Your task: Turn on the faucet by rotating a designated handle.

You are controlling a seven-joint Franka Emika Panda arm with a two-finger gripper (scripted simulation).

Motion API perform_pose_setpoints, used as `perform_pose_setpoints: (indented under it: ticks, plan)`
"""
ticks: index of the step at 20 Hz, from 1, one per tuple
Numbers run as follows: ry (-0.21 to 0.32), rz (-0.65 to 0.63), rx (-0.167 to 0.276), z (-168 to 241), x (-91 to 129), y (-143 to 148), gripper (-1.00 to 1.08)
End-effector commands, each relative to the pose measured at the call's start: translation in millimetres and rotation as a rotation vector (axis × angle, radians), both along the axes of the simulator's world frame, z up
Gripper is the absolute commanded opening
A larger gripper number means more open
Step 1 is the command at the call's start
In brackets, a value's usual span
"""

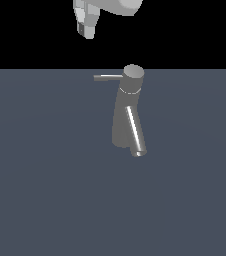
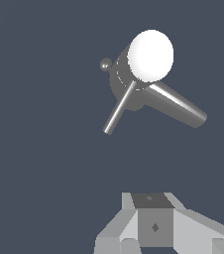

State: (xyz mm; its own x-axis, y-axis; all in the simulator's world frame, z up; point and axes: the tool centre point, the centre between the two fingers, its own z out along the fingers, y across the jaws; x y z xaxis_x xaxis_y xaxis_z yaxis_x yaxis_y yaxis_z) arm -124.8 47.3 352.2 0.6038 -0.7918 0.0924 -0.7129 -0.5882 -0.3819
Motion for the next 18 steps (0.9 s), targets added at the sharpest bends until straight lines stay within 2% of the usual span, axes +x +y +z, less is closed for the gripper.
perform_pose_setpoints:
  ticks: [1,18]
  plan:
    - [-0.016,-0.054,0.018,-7.5,11.9,1.3,-1.00]
    - [-0.121,-0.398,0.136,-50.0,95.6,-4.3,-1.00]
